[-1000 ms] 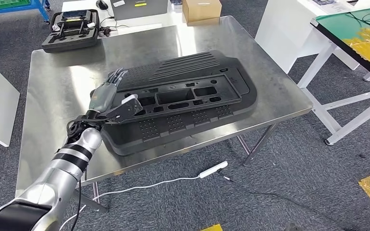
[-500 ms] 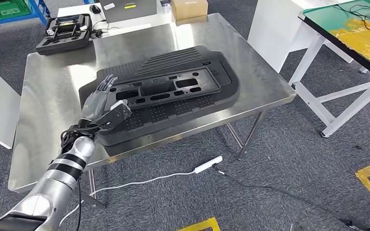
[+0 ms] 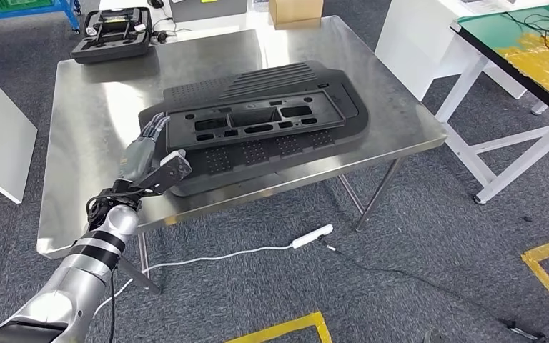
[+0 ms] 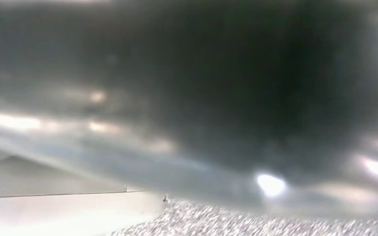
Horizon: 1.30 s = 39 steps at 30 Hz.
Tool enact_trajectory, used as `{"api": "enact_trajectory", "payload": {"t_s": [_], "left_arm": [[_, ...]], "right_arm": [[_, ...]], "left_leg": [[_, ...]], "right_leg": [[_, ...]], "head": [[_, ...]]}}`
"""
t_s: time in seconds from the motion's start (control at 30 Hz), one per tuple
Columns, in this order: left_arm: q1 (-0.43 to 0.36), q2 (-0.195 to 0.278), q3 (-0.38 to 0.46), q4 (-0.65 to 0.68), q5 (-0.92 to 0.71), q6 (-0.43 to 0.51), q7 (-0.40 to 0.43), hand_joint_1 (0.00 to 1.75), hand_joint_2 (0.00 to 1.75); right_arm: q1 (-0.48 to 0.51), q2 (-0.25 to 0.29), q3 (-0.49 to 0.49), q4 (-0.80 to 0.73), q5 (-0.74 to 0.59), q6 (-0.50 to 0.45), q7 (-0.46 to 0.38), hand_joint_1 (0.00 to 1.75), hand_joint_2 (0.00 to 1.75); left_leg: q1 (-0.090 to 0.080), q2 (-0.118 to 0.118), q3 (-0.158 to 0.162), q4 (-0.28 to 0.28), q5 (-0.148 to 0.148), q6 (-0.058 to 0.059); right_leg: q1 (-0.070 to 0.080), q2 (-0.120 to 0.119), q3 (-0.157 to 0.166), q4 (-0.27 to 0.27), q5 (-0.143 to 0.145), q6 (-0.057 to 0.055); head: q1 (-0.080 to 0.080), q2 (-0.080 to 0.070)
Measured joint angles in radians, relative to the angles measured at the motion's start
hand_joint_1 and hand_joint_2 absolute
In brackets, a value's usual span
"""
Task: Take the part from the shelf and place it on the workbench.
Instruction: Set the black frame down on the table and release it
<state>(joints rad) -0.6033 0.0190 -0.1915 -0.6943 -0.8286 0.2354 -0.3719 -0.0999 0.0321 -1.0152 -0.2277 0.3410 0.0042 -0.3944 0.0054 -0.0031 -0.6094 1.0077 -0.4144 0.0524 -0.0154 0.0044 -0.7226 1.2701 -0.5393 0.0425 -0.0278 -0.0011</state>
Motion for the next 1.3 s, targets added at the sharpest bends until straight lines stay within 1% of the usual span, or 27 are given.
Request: {"api": "enact_trajectory", "payload": {"t_s": [0.03, 0.07, 0.13, 0.2, 0.27, 0.3, 0.33, 0.37, 0.43, 0.47, 0.5, 0.53, 0.57, 0.63, 0.7, 0.73, 0.83, 0.87, 0.93, 1.0, 1.03, 1.07, 1.1, 1.13, 1.2, 1.23, 1.3], "left_arm": [[0.004, 0.000, 0.000, 0.000, 0.000, 0.000, 0.000, 0.00, 0.00], [0.006, 0.000, 0.001, 0.000, 0.000, 0.000, 0.000, 0.00, 0.00], [0.008, 0.000, 0.002, -0.001, 0.000, 0.000, 0.000, 0.00, 0.00], [0.007, 0.000, 0.003, -0.002, 0.001, 0.002, -0.001, 0.00, 0.00], [0.009, 0.000, 0.004, -0.004, 0.003, 0.004, -0.001, 0.00, 0.00], [0.012, 0.001, 0.004, -0.005, 0.004, 0.004, -0.002, 0.00, 0.00], [0.014, 0.002, 0.004, -0.005, 0.005, 0.004, -0.002, 0.00, 0.00], [0.016, 0.004, 0.005, -0.005, 0.005, 0.004, -0.002, 0.00, 0.00], [0.018, 0.006, 0.005, -0.005, 0.005, 0.005, -0.002, 0.00, 0.00], [0.021, 0.007, 0.005, -0.005, 0.005, 0.005, -0.002, 0.00, 0.00], [0.024, 0.008, 0.006, -0.005, 0.005, 0.005, -0.002, 0.00, 0.00], [0.027, 0.008, 0.006, -0.005, 0.004, 0.005, -0.002, 0.00, 0.00], [0.029, 0.009, 0.006, -0.005, 0.003, 0.005, -0.002, 0.00, 0.00], [0.031, 0.009, 0.006, -0.007, 0.002, 0.005, -0.002, 0.00, 0.00], [0.033, 0.009, 0.006, -0.010, 0.004, 0.005, -0.002, 0.00, 0.00], [0.035, 0.009, 0.007, -0.012, 0.005, 0.006, -0.003, 0.00, 0.00], [0.041, 0.010, 0.008, -0.015, 0.007, 0.006, -0.003, 0.00, 0.00], [0.041, 0.010, 0.009, -0.016, 0.007, 0.006, -0.003, 0.00, 0.00], [0.042, 0.010, 0.010, -0.018, 0.007, 0.006, -0.003, 0.00, 0.00], [0.045, 0.010, 0.010, -0.019, 0.007, 0.006, -0.003, 0.00, 0.00], [0.047, 0.010, 0.011, -0.019, 0.007, 0.006, -0.003, 0.00, 0.00], [0.049, 0.010, 0.011, -0.019, 0.007, 0.006, -0.003, 0.00, 0.00], [0.050, 0.010, 0.011, -0.019, 0.007, 0.006, -0.003, 0.00, 0.00], [0.051, 0.010, 0.011, -0.020, 0.007, 0.006, -0.003, 0.00, 0.00], [0.050, 0.010, 0.012, -0.023, 0.007, 0.006, -0.004, 0.00, 0.00], [0.050, 0.010, 0.012, -0.025, 0.007, 0.006, -0.004, 0.00, 0.00], [0.051, 0.011, 0.013, -0.026, 0.007, 0.006, -0.005, 0.00, 0.00]], "right_arm": [[0.000, 0.000, 0.000, 0.000, 0.000, 0.000, 0.000, 0.00, 0.00], [0.000, 0.000, 0.000, 0.000, 0.000, 0.000, 0.000, 0.00, 0.00], [-0.001, -0.001, 0.000, 0.000, 0.000, 0.000, 0.000, 0.00, 0.00], [-0.003, -0.002, 0.000, 0.000, 0.000, 0.000, 0.000, 0.00, 0.00], [-0.002, -0.002, -0.001, 0.000, 0.000, 0.000, -0.001, 0.00, 0.00], [-0.001, -0.001, -0.001, 0.000, 0.000, 0.000, -0.001, 0.00, 0.00], [-0.001, -0.001, -0.001, 0.000, 0.000, 0.000, -0.001, 0.00, 0.00], [-0.001, 0.000, -0.001, 0.000, 0.000, 0.000, -0.001, 0.00, 0.00], [0.000, 0.000, -0.002, 0.000, 0.000, 0.000, -0.001, 0.00, 0.00], [0.000, 0.000, -0.002, 0.000, 0.000, 0.000, -0.001, 0.00, 0.00], [0.000, 0.000, -0.002, 0.000, 0.000, 0.000, -0.001, 0.00, 0.00], [0.001, 0.000, -0.002, 0.000, 0.000, 0.001, -0.001, 0.00, 0.00], [0.001, 0.000, -0.002, 0.000, 0.000, 0.001, -0.001, 0.00, 0.00], [0.002, 0.001, -0.002, 0.000, 0.000, 0.001, -0.001, 0.00, 0.00], [0.002, 0.001, -0.002, 0.000, 0.000, 0.002, -0.001, 0.00, 0.00], [0.002, 0.001, -0.002, 0.000, 0.000, 0.002, -0.002, 0.00, 0.00], [0.006, 0.001, -0.002, 0.000, 0.000, 0.002, -0.003, 0.00, 0.00], [0.008, 0.002, -0.002, 0.000, 0.000, 0.002, -0.003, 0.00, 0.00], [0.008, 0.002, -0.003, 0.000, 0.000, 0.002, -0.003, 0.00, 0.00], [0.007, 0.003, -0.003, 0.000, 0.000, 0.002, -0.003, 0.00, 0.00], [0.007, 0.003, -0.003, 0.000, 0.000, 0.002, -0.003, 0.00, 0.00], [0.007, 0.003, -0.003, 0.000, 0.000, 0.002, -0.003, 0.00, 0.00], [0.007, 0.003, -0.003, 0.000, 0.000, 0.002, -0.003, 0.00, 0.00], [0.006, 0.002, -0.003, 0.000, 0.000, 0.002, -0.003, 0.00, 0.00], [0.003, 0.000, -0.003, 0.000, 0.000, 0.002, -0.004, 0.00, 0.00], [0.002, 0.000, -0.003, 0.000, 0.000, 0.002, -0.004, 0.00, 0.00], [0.002, -0.001, -0.003, 0.000, 0.000, 0.002, -0.004, 0.00, 0.00]], "left_leg": [[0.000, 0.000, -0.011, 0.000, 0.008, -0.001], [0.000, 0.000, -0.021, 0.000, 0.017, -0.004], [-0.001, 0.000, -0.039, 0.001, 0.032, -0.011], [-0.003, 0.000, -0.050, 0.001, 0.048, -0.021], [-0.003, 0.000, -0.054, -0.003, 0.063, -0.034], [-0.002, 0.000, -0.056, -0.004, 0.066, -0.040], [0.000, 0.000, -0.061, 0.003, 0.055, -0.046], [0.002, 0.000, -0.070, 0.024, 0.026, -0.051], [0.005, 0.000, -0.101, 0.125, -0.070, -0.059], [0.006, -0.001, -0.117, 0.192, -0.112, -0.064], [0.007, -0.001, -0.126, 0.247, -0.136, -0.068], [0.009, 0.000, -0.122, 0.275, -0.138, -0.071], [0.011, 0.000, -0.103, 0.271, -0.123, -0.073], [0.017, 0.000, -0.015, 0.163, -0.085, -0.075], [0.014, -0.003, 0.061, 0.052, -0.079, -0.070], [0.011, -0.005, 0.073, 0.030, -0.085, -0.066], [0.005, -0.004, 0.062, 0.021, -0.068, -0.037], [0.005, -0.003, 0.054, 0.018, -0.057, -0.024], [0.005, -0.002, 0.031, 0.015, -0.036, -0.007], [0.003, -0.002, 0.002, 0.016, -0.015, -0.001], [0.001, -0.002, -0.011, 0.016, -0.005, -0.001], [0.000, -0.001, -0.025, 0.016, 0.006, -0.002], [-0.001, -0.001, -0.037, 0.017, 0.016, -0.004], [-0.002, -0.001, -0.047, 0.017, 0.025, -0.006], [-0.005, 0.000, -0.063, 0.016, 0.045, -0.014], [-0.005, 0.001, -0.067, 0.014, 0.054, -0.020], [-0.003, 0.002, -0.069, 0.006, 0.073, -0.033]], "right_leg": [[0.000, 0.000, 0.006, 0.012, -0.001, 0.007], [-0.001, 0.000, 0.033, -0.015, 0.012, 0.016], [-0.001, 0.000, 0.129, -0.151, 0.044, 0.027], [0.003, 0.002, 0.199, -0.258, 0.057, 0.018], [0.008, 0.005, 0.202, -0.280, 0.064, 0.000], [0.004, 0.004, 0.198, -0.283, 0.070, -0.008], [0.001, 0.003, 0.193, -0.285, 0.077, -0.018], [-0.003, 0.001, 0.189, -0.288, 0.086, -0.028], [-0.005, -0.003, 0.174, -0.289, 0.104, -0.042], [-0.005, -0.004, 0.163, -0.288, 0.112, -0.044], [-0.004, -0.004, 0.151, -0.287, 0.120, -0.044], [-0.005, -0.004, 0.140, -0.285, 0.128, -0.041], [-0.005, -0.004, 0.129, -0.283, 0.135, -0.038], [-0.007, -0.004, 0.110, -0.275, 0.145, -0.029], [-0.005, -0.004, 0.097, -0.267, 0.155, -0.016], [-0.003, -0.004, 0.093, -0.265, 0.160, -0.009], [-0.004, -0.004, 0.081, -0.263, 0.167, 0.013], [-0.005, -0.004, 0.070, -0.245, 0.148, 0.013], [-0.005, -0.004, 0.031, -0.150, 0.074, 0.003], [-0.005, -0.004, -0.005, -0.017, 0.007, 0.001], [-0.005, -0.004, -0.009, 0.023, -0.003, 0.006], [-0.005, -0.004, 0.004, 0.028, 0.004, 0.014], [-0.005, -0.004, 0.039, -0.008, 0.023, 0.021], [-0.003, -0.004, 0.088, -0.071, 0.040, 0.023], [0.004, -0.005, 0.190, -0.216, 0.047, 0.014], [0.008, -0.005, 0.215, -0.260, 0.044, 0.007], [0.013, -0.004, 0.212, -0.282, 0.050, -0.004]], "head": [[0.001, 0.000], [0.001, 0.000], [0.001, 0.000], [-0.001, 0.000], [-0.005, 0.000], [-0.005, 0.000], [-0.007, 0.000], [-0.009, 0.000], [-0.012, 0.000], [-0.013, 0.000], [-0.013, 0.000], [-0.014, 0.000], [-0.014, 0.000], [-0.014, 0.000], [-0.013, 0.000], [-0.014, 0.000], [-0.013, 0.000], [-0.010, 0.000], [-0.005, 0.000], [-0.002, 0.000], [-0.001, 0.000], [-0.001, 0.000], [-0.001, 0.000], [-0.001, 0.000], [-0.003, 0.000], [-0.003, 0.000], [-0.005, 0.000]]}}
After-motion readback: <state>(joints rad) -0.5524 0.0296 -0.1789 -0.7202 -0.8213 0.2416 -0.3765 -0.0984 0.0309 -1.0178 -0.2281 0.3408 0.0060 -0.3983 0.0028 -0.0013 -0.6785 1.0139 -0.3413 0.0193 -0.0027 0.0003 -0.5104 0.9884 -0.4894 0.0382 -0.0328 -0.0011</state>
